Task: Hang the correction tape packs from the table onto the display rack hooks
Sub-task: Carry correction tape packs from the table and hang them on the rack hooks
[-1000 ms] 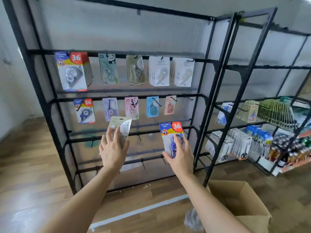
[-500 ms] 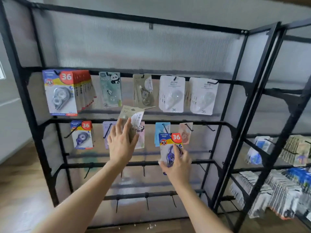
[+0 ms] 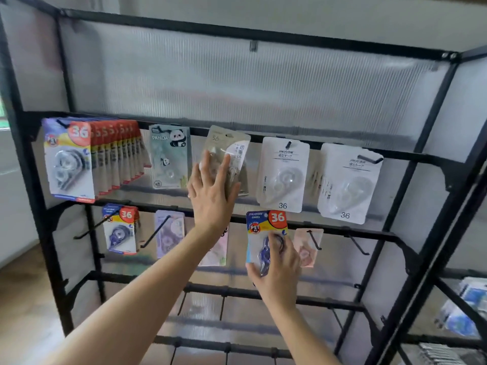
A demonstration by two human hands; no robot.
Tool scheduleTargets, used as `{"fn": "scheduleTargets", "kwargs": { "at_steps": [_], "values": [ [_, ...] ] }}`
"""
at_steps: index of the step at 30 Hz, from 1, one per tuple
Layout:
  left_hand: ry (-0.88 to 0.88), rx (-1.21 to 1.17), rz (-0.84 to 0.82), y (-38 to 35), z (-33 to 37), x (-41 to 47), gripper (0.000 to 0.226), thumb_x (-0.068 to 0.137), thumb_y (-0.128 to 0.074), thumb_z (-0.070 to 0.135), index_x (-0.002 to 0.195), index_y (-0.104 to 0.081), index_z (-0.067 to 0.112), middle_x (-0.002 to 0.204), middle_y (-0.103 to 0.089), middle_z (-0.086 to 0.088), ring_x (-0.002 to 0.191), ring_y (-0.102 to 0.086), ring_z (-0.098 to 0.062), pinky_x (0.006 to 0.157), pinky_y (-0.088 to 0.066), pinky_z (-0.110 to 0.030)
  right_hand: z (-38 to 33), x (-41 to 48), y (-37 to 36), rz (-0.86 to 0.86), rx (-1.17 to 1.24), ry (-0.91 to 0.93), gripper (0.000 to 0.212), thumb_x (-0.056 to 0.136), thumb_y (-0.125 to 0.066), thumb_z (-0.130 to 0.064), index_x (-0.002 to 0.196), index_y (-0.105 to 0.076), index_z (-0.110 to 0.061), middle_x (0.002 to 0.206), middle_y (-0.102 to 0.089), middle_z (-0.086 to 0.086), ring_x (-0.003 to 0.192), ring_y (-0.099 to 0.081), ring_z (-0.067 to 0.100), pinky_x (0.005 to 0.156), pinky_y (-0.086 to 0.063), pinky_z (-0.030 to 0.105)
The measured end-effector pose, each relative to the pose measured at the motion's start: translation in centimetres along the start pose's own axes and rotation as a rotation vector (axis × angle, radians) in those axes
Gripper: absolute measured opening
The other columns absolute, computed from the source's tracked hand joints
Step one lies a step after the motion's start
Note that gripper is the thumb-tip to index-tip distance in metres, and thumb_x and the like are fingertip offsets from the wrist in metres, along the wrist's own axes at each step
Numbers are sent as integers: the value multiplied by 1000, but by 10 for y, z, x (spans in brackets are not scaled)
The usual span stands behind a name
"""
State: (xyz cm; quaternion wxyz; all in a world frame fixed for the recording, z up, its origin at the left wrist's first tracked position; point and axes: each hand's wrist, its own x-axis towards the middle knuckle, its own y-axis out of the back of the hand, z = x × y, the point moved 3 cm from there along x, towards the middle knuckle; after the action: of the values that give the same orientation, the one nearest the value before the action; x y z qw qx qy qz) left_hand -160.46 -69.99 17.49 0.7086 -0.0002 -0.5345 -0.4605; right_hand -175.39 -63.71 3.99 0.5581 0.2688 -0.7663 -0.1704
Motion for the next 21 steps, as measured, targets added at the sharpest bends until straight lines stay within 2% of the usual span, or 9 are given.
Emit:
{"fn": "scheduleTargets", "kwargs": {
  "at_steps": [2, 6, 12, 17, 21],
  "values": [
    [-11, 15, 23, -8, 1, 6, 57, 97, -46, 43, 150, -29, 31, 160, -7, -9, 144, -7, -38, 114, -12, -53, 2, 1, -6, 11, 9, -10, 76, 72, -47, -62, 134, -46, -17, 135, -41, 18, 119, -41, 33, 78, -54, 49],
    [31, -25, 59, -18, 1, 11, 55, 97, -50, 40, 148, -34, 31, 160, -9, -10, 144, -8, -38, 114, -11, -52, 7, -4, -16, 36, 20, -10, 76, 74, -49, -61, 137, -43, -19, 140, -39, 18, 122, -41, 36, 80, -53, 52],
    [51, -13, 71, -27, -12, 11, 58, 92, -34, 53, 146, -36, 34, 160, -10, -9, 143, -10, -38, 114, -13, -51, 6, -4, -15, 75, 40, -7, 76, 76, -46, -64, 139, -40, -21, 142, -37, 15, 123, -39, 34, 80, -51, 52],
    [92, -6, -37, -36, -12, 16, 62, 97, -50, 42, 150, -19, 38, 161, 4, -5, 145, -2, -34, 115, -8, -48, 6, -5, -17, 50, 30, -39, 74, 86, -31, -72, 140, -38, -23, 142, -37, 16, 124, -38, 33, 82, -50, 52],
    [146, 33, -109, -47, -11, 27, 68, 97, -47, 43, 151, -4, 41, 160, 14, -4, 145, 1, -35, 115, -8, -48, 5, -3, -14, 30, -13, -9, 76, 74, -47, -63, 138, -41, -24, 141, -38, 15, 122, -40, 33, 79, -52, 49]
  ]
}}
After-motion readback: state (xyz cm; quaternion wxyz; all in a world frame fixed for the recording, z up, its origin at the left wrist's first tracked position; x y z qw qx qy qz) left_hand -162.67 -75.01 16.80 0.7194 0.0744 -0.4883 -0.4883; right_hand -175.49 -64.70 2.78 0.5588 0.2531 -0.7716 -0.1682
